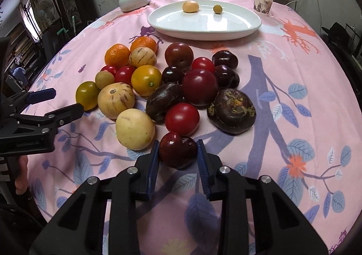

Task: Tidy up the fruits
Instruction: 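Withdraw both tools from the plate back toward the fruit cluster, then grasp the green-yellow fruit with the left tool while the right tool grasps a red plum, then carry both fruits onto the white plate and open both tools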

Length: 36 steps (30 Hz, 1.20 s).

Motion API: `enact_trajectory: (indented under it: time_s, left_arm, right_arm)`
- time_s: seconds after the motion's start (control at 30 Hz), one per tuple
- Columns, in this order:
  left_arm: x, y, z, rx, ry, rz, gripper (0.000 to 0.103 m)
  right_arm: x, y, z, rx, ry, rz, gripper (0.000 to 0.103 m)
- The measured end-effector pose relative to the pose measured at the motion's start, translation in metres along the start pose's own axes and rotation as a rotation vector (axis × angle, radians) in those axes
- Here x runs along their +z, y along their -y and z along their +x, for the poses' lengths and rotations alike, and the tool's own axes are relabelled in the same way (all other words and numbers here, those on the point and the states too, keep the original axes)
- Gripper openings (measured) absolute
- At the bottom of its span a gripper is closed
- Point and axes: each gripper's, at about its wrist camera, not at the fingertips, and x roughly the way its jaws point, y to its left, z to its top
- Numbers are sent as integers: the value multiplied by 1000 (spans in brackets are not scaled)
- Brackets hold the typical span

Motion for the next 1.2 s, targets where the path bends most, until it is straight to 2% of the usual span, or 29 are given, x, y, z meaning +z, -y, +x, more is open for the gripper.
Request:
enact_trajectory:
  time_s: [0.23,0.27,0.37,0.4,0.43,0.53,0.57,0.8,0.97,1.2]
  left_arm:
    - [6,1,13,-18,-6,-16,100]
    - [6,2,14,-23,-7,-15,95]
    - [6,4,21,-60,-35,-14,69]
    - [5,5,24,-70,-43,-14,64]
    - [5,6,24,-64,-36,-11,63]
    - [6,8,21,-97,-21,-11,42]
    - [7,9,19,-96,-17,-11,38]
    - [5,9,11,-99,0,-14,38]
    - [4,10,-12,-117,40,-11,38]
    - [20,16,-36,-139,70,27,38]
  right_arm:
    - [-2,3,-7,13,15,18,33]
    - [-2,4,-7,14,15,20,33]
    - [-2,6,-5,22,10,29,33]
    - [-2,7,-4,26,8,32,33]
    - [-3,6,-4,28,8,33,33]
    - [-3,5,-4,32,9,32,33]
    - [-2,5,-4,32,11,31,33]
    - [-2,4,-6,33,15,35,33]
    - [-2,-3,-20,31,47,22,33]
    - [11,-12,-40,32,87,-29,33]
